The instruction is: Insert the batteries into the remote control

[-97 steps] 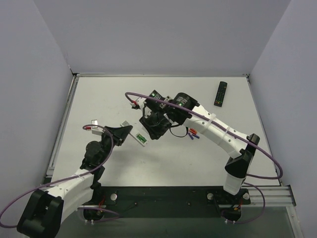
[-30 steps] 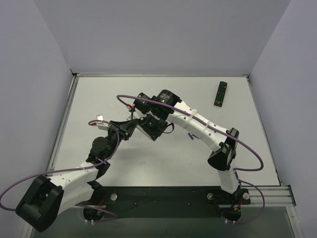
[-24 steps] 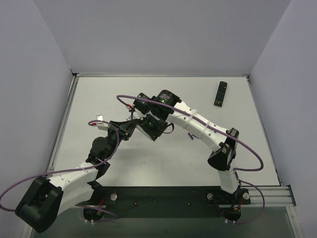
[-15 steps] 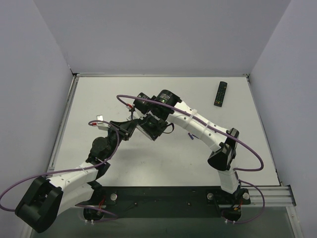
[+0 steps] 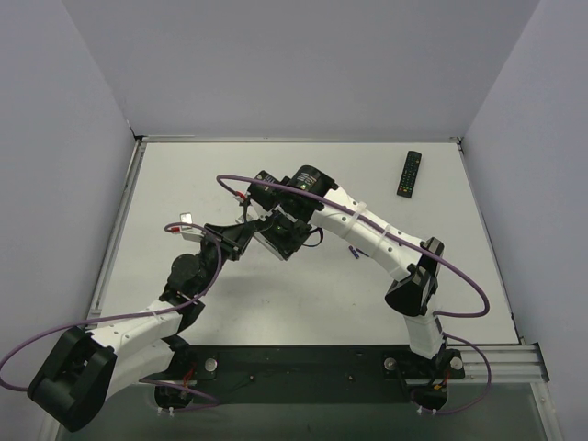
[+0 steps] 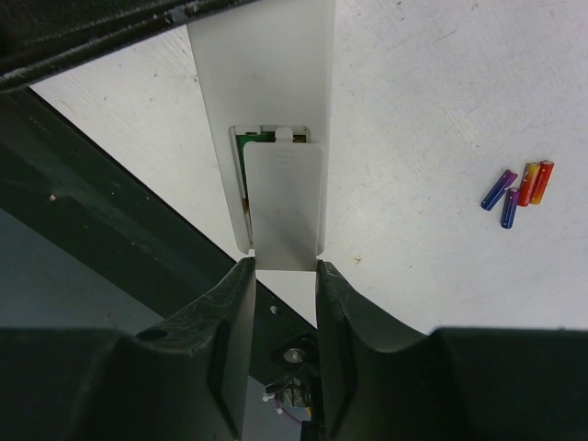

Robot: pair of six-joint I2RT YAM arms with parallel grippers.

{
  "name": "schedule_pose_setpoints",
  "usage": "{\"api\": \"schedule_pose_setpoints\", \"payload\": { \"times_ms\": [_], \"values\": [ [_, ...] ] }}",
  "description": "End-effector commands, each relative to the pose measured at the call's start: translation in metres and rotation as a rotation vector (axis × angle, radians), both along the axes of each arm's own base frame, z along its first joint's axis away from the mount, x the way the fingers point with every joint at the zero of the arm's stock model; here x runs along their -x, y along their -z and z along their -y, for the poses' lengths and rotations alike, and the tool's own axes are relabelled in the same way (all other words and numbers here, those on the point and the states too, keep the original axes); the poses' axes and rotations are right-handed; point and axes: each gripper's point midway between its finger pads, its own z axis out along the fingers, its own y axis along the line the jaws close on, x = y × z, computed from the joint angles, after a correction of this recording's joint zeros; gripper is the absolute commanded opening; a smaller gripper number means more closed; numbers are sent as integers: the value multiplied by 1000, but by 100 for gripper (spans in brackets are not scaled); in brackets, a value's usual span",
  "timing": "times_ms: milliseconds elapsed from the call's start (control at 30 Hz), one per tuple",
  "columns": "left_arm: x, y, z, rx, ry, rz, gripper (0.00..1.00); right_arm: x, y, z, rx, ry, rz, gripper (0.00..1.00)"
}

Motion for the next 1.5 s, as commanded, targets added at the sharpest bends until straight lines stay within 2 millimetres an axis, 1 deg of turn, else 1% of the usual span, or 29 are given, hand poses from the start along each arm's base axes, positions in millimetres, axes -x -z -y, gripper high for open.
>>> {"api": "schedule_pose_setpoints", "payload": {
  "times_ms": [0,667,900,1267,1300,1467],
  "values": [
    [-1,-43,3,52,4,101,0,6,-4,7,39,-16,-5,2],
    [0,-44,3,59,6,101,0,2,-1,7,61,-19,8,3],
    [0,-44,4,61,9,103,0,2,-2,6,53,-28,9,8],
    [0,-43,7,70,24,100,0,1,-2,6,58,-31,14,9],
    [-1,-43,7,72,24,98,0,1,-2,5,57,-32,15,11],
    [-1,-44,7,78,21,98,0,1,-1,6,60,-34,11,12]
  ]
}}
